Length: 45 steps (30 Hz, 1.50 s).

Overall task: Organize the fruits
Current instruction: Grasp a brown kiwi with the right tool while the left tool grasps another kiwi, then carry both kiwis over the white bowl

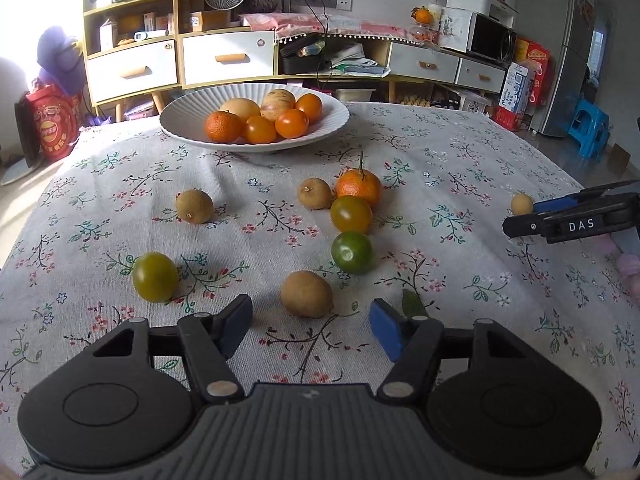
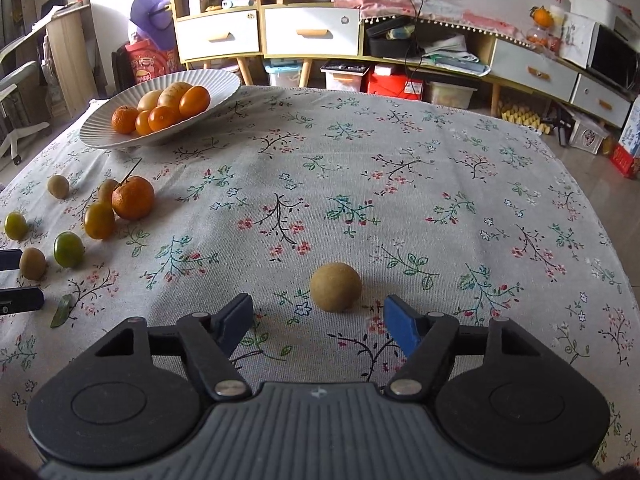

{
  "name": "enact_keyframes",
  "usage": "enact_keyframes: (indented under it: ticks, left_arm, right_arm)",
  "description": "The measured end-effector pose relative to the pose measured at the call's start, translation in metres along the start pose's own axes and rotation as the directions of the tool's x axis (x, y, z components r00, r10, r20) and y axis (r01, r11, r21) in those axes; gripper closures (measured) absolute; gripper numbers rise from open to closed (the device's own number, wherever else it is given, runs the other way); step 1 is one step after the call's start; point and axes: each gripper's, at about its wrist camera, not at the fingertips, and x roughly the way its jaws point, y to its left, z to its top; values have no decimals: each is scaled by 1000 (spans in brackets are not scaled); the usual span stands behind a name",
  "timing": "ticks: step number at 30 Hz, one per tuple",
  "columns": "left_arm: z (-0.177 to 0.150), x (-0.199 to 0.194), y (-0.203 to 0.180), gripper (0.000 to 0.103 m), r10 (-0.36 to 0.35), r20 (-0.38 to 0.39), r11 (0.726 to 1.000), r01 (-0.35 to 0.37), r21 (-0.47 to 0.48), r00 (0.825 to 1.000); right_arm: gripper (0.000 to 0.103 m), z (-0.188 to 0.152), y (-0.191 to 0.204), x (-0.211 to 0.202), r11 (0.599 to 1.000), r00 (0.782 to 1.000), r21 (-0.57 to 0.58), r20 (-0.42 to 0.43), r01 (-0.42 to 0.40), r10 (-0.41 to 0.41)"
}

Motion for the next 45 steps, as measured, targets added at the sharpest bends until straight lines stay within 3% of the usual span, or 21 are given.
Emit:
enact_keyframes:
  ticks: [7,21,45]
  left_arm:
    - [3,1,0,62,-9,-3,1000,9,-6,1000]
    - [8,4,3,88,-5,-14,1000,4,-29,1000]
    - [21,1,5,88,-5,-6,998,5,-66,1000]
  right_arm:
    - [56,2,-2,0,1000,1000,-6,10,1,-1]
    - [78,7,-5,2,1000,1000,15,18,20,-20]
    - [78,22,17,-4,998,998,3,19,-61,61]
